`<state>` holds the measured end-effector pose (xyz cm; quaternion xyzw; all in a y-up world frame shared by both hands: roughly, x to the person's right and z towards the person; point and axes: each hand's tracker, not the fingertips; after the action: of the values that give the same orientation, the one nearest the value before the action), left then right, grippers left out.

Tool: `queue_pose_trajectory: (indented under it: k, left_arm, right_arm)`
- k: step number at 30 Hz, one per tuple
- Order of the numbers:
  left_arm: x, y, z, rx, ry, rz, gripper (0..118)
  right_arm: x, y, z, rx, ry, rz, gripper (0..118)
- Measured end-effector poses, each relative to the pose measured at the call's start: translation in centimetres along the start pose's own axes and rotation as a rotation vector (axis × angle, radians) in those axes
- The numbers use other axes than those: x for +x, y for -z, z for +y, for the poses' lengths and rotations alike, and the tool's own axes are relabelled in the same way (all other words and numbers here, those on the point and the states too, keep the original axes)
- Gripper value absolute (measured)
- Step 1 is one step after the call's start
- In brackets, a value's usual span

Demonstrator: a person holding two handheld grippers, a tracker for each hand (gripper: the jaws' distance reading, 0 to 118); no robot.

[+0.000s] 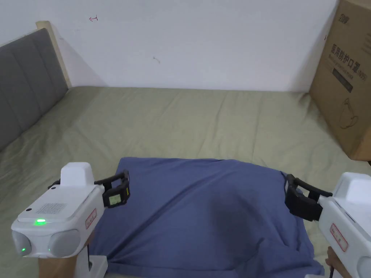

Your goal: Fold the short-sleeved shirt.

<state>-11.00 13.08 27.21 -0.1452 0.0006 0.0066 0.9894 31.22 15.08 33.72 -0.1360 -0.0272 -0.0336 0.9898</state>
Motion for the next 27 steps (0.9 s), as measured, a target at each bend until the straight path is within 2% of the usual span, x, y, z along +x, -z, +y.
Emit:
queue_pose_trajectory:
  k: [2, 4, 6, 9, 13, 24, 26, 27]
  left_arm:
    - [0.6, -0.1, 0.5, 0.046, -0.001, -0.006, 73]
    - [0.8, 0.0, 0.4, 0.070, -0.007, -0.018, 39]
    - [1.1, 0.0, 0.4, 0.080, 0.013, -0.034, 0]
    - [0.9, 0.1, -0.1, 0.086, 0.043, -0.046, 0]
    - [0.0, 0.4, -0.9, 0.021, 0.011, -0.066, 0]
    - [-5.3, 1.6, -9.8, -0.400, 0.010, 0.011, 0]
    - [-6.2, 1.9, -11.6, -0.468, -0.009, 0.006, 10]
    - [-6.4, 1.8, -12.0, -0.506, -0.015, 0.018, 27]
  right_arm:
    - [-0.9, -0.2, 0.4, 0.038, -0.047, -0.029, 86]
    - [-1.8, -0.6, 0.5, 0.058, -0.089, -0.046, 50]
    - [-2.3, -0.8, 0.5, 0.064, -0.108, -0.042, 0]
    - [-3.0, -0.8, 0.2, 0.068, -0.127, -0.042, 0]
    - [-3.1, -0.7, -0.2, 0.054, -0.132, -0.033, 0]
    - [-2.2, -0.2, -1.9, -0.003, -0.103, -0.014, 0]
    - [-1.9, -0.1, -2.2, -0.016, -0.099, -0.014, 0]
    - [-1.8, -0.1, -2.3, -0.022, -0.099, -0.014, 0]
